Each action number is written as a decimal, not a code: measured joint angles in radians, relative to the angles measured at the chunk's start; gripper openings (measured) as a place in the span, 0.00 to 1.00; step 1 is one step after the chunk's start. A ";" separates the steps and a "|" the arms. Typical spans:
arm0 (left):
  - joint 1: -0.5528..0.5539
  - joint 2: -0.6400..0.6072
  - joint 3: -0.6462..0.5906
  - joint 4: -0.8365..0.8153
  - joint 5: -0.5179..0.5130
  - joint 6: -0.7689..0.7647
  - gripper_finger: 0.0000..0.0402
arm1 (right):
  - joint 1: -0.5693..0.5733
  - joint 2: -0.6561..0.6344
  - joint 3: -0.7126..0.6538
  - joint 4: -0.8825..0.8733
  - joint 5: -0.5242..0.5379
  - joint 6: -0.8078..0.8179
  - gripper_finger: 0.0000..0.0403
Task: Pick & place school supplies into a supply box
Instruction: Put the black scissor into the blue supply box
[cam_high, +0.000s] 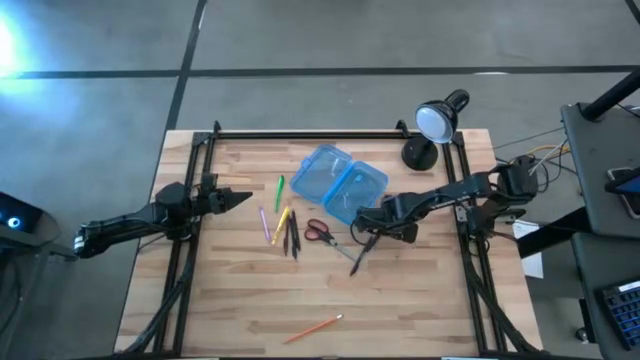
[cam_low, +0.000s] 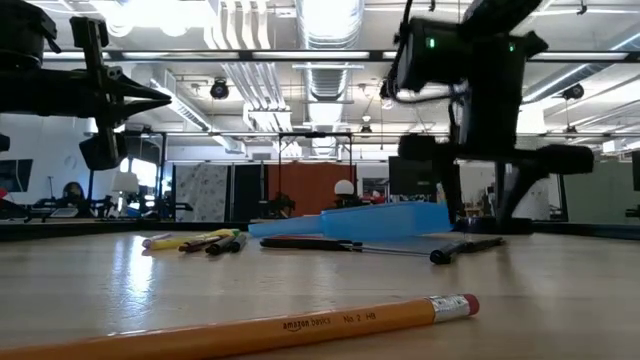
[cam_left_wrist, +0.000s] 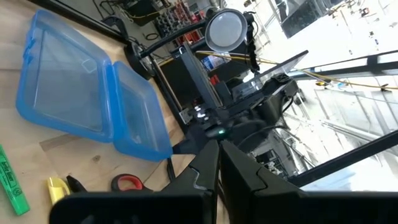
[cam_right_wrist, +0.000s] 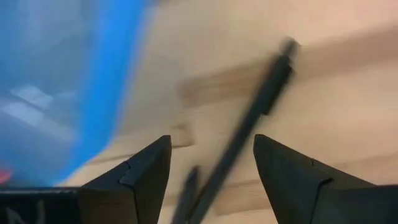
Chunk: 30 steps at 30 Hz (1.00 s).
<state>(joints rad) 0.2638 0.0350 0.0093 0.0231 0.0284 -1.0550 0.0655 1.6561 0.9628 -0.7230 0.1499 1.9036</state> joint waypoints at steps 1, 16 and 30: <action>0.000 0.000 0.000 0.000 0.000 0.000 0.00 | 0.003 -0.015 0.014 -0.003 0.019 -0.054 0.54; 0.000 0.002 0.000 0.002 0.004 0.000 0.00 | -0.052 0.119 0.324 0.245 -0.111 -1.201 0.53; 0.000 0.002 0.000 0.001 0.004 0.013 0.00 | -0.026 0.454 0.702 0.104 -0.023 -1.398 0.48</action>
<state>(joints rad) 0.2638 0.0368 0.0093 0.0242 0.0322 -1.0424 0.0393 2.1104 1.6652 -0.6186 0.1269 0.5058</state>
